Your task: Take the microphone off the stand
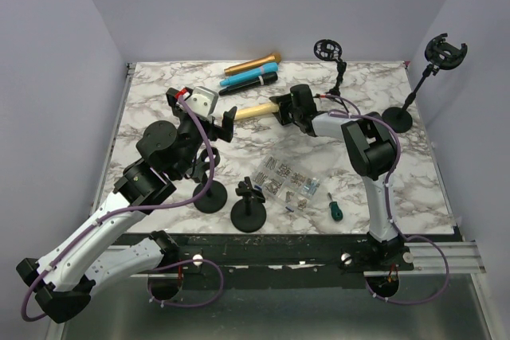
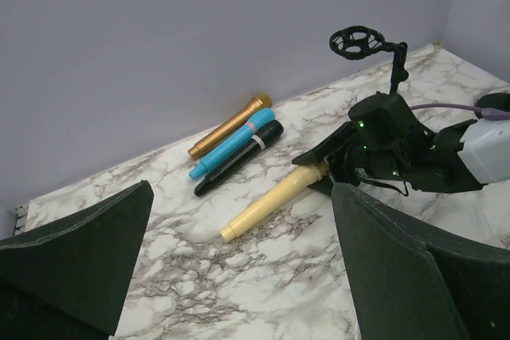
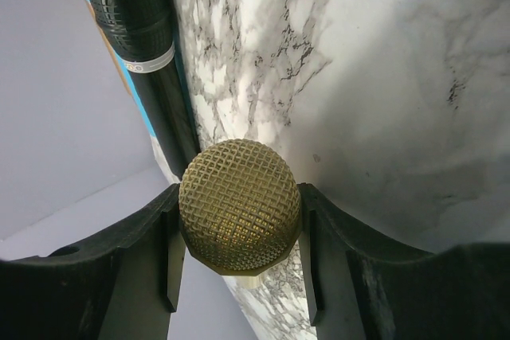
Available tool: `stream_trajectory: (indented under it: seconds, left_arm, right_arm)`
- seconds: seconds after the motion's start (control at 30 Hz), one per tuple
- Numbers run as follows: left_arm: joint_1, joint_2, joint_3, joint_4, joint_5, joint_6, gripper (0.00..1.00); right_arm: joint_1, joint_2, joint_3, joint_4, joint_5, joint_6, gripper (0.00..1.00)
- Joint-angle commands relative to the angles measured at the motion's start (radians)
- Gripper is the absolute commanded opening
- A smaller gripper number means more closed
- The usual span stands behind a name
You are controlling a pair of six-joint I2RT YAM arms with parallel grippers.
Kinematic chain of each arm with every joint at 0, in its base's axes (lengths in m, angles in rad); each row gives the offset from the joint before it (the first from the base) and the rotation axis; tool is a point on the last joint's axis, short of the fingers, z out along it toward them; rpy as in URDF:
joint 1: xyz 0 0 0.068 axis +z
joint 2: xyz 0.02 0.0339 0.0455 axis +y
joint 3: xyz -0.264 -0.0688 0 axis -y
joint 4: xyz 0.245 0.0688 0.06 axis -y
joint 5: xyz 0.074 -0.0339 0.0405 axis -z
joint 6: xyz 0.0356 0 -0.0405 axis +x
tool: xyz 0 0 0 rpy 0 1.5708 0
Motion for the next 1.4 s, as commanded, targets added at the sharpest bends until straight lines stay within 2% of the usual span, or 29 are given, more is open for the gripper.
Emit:
stream_trajectory:
  seconds: [0.0,0.27,0.53,1.1,1.23,1.37]
  left_arm:
    - [0.001,-0.012,-0.013,0.028,-0.011,0.008,0.98]
    - [0.001,-0.012,-0.012,0.028,-0.010,0.008,0.99]
    - [0.002,-0.011,-0.012,0.028,-0.010,0.008,0.99]
    - [0.002,-0.012,-0.013,0.028,-0.010,0.008,0.99]
    - [0.002,-0.015,-0.012,0.028,-0.013,0.008,0.99]
    - [0.002,-0.021,-0.013,0.028,-0.011,0.007,0.99]
  right_arm:
    - [0.006,0.028,0.019,-0.009,0.024,-0.006,0.50]
    - [0.006,0.013,-0.012,0.000,0.046,-0.015,0.63]
    - [0.006,0.012,-0.027,0.005,0.048,-0.018,0.69]
    - [0.009,-0.016,-0.061,0.010,0.039,-0.036,0.70]
    - [0.011,-0.068,-0.079,0.023,0.004,-0.148,0.70]
    - [0.011,-0.155,-0.071,-0.014,-0.068,-0.408,0.72]
